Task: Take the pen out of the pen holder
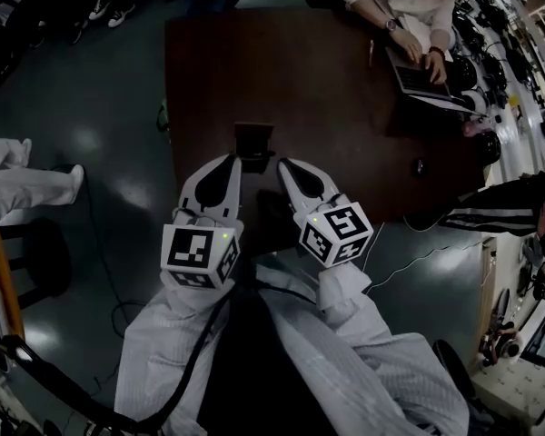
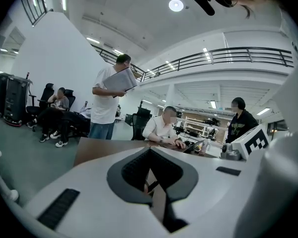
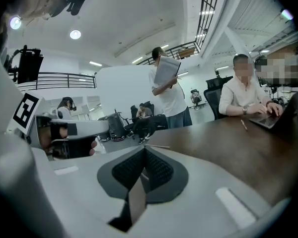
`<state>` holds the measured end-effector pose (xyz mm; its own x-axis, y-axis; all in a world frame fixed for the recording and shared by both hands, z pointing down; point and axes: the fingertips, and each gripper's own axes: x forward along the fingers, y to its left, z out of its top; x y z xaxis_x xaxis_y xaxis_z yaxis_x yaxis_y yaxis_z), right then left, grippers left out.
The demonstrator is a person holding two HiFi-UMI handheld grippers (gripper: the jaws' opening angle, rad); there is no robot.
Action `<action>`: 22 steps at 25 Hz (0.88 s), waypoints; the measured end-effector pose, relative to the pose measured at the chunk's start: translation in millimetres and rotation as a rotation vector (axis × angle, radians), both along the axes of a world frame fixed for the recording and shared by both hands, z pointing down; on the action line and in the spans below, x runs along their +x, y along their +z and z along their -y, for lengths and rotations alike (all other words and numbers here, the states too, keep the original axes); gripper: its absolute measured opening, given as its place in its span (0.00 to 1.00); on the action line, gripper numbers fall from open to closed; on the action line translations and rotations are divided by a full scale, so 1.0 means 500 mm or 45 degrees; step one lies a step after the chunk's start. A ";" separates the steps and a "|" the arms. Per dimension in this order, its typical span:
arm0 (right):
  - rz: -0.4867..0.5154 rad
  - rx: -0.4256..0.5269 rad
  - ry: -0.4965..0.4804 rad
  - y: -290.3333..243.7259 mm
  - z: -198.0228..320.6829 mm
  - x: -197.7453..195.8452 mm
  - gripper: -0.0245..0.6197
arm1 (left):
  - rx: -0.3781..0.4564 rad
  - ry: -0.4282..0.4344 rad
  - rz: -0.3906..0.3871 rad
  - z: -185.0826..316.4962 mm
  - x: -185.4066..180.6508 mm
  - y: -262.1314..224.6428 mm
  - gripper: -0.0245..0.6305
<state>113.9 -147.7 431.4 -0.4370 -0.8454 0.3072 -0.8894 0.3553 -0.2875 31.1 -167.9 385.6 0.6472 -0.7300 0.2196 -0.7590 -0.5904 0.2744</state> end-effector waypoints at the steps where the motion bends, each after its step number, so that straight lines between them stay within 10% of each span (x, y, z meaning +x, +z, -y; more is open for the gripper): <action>1: -0.013 -0.002 0.004 0.003 0.009 -0.001 0.04 | -0.005 0.004 -0.003 0.008 -0.002 0.003 0.04; 22: -0.110 -0.276 -0.170 0.160 0.078 0.012 0.20 | -0.050 -0.167 0.000 0.045 0.002 0.027 0.04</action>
